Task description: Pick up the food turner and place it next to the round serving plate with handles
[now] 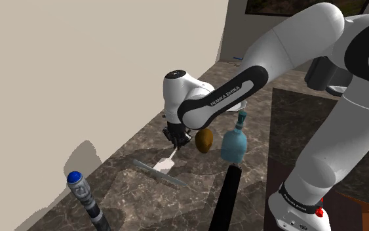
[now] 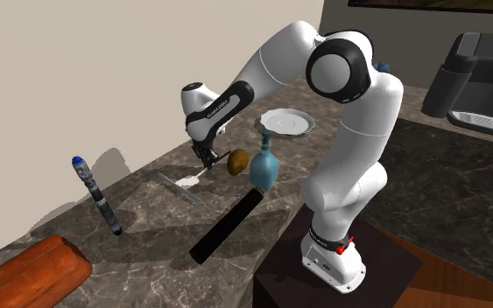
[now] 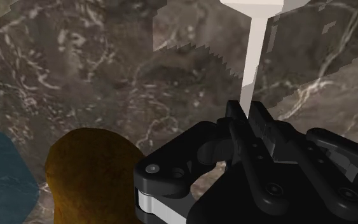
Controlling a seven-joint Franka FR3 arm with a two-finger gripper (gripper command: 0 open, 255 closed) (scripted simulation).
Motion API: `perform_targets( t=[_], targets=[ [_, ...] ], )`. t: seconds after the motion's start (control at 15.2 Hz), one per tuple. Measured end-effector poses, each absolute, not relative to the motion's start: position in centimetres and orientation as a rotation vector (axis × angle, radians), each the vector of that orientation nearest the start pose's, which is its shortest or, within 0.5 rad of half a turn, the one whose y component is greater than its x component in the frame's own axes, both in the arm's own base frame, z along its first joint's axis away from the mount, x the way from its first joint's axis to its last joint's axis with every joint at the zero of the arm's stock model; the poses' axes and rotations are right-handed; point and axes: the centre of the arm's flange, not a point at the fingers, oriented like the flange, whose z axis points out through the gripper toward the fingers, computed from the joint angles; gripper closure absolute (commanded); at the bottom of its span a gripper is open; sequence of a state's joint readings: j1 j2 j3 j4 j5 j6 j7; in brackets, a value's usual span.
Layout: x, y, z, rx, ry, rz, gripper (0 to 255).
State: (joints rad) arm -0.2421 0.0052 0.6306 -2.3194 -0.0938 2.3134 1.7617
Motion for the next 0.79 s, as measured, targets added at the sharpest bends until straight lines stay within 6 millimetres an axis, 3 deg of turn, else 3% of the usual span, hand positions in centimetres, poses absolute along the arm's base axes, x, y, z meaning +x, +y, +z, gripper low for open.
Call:
perform_targets(
  t=[0.26,0.79],
  targets=[
    [47.0,19.0,34.1,-2.523,1.937,-0.084,255],
    [46.9,19.1,38.1,-2.523,1.937,-0.085,255]
  ],
)
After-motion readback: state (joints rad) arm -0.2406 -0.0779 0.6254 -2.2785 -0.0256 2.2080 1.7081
